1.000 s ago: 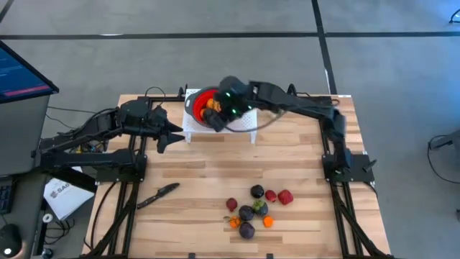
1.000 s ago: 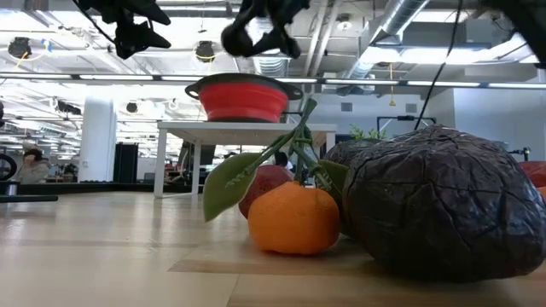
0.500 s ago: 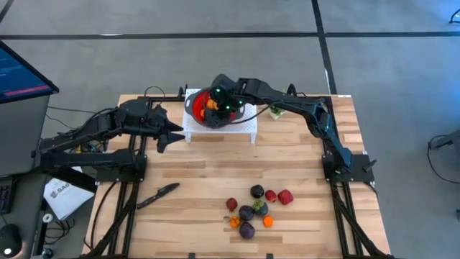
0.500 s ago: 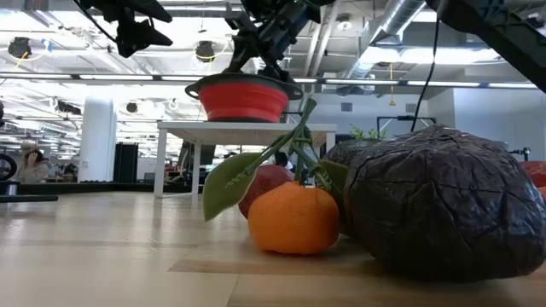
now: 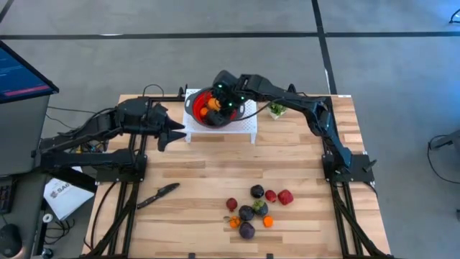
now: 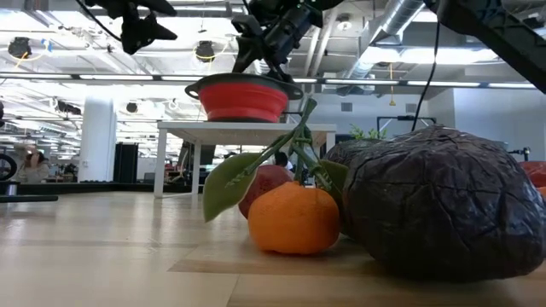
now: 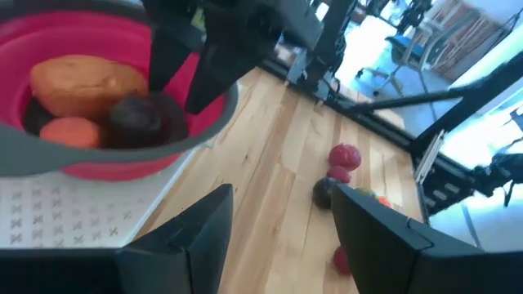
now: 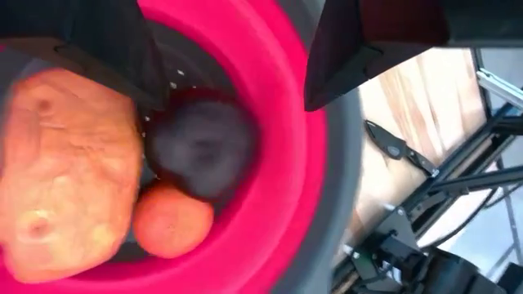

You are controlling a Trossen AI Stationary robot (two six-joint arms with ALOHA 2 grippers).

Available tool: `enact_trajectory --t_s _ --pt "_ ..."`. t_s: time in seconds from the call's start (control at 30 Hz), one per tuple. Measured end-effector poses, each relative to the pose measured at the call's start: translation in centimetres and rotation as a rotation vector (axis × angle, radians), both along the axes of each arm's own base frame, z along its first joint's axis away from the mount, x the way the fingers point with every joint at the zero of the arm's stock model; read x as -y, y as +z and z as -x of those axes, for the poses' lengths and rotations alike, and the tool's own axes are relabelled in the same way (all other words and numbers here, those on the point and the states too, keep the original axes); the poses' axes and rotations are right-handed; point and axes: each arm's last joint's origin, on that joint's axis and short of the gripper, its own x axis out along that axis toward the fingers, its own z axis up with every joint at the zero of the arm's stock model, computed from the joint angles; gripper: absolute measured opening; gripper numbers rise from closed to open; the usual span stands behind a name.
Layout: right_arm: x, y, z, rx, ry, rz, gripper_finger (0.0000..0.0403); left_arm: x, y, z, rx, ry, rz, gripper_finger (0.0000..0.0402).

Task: Pick & Place Fruit
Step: Put the purple plum into the red strainer bowl on the shelf, then put the red apple into the red strainer bowl on the shelf

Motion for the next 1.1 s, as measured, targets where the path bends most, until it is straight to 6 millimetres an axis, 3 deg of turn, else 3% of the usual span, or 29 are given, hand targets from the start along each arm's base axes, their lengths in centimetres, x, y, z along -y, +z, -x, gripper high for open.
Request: enact_trajectory --t_s 0.13,0.27,0.4,0.53,0.6,0.83,0.97,1.1 --pt "0.5 0.4 0.7 -0.03 -0.014 0.055 0.0285 -0.2 0.3 -0.4 0.036 0.027 0.011 0.0205" --pt "-0.3 3.4 2.7 -0.047 -0.037 0.214 0.0285 -0.5 0.1 -1.0 0.027 0.051 0.007 0.0205" --pt "-3.5 7.7 5.3 -0.016 0.09 0.377 0.0285 -0.7 -0.2 -1.5 0.01 0.059 0.01 0.0205" --pt "-7.9 9.0 7.9 -0.014 0.283 0.449 0.0285 -0.9 -0.5 -1.9 -0.011 0.06 0.016 0.0205" --pt "-10.0 8.3 9.4 -0.039 0.346 0.44 0.0285 -1.0 -0.6 -2.2 -0.014 0.061 0.017 0.0205" --pt "-17.7 2.3 15.4 -0.103 0.397 0.211 0.0285 -1.2 -0.9 -2.7 -0.032 0.062 0.019 0.0205" --pt "-21.4 -1.3 18.2 -0.125 0.256 -0.043 0.0285 -1.2 -1.0 -3.0 -0.033 0.058 0.019 0.0205" --pt "-23.8 -4.9 20.0 -0.292 0.131 -0.181 0.0285 -1.4 -1.4 -3.5 -0.049 0.057 0.024 0.0205"
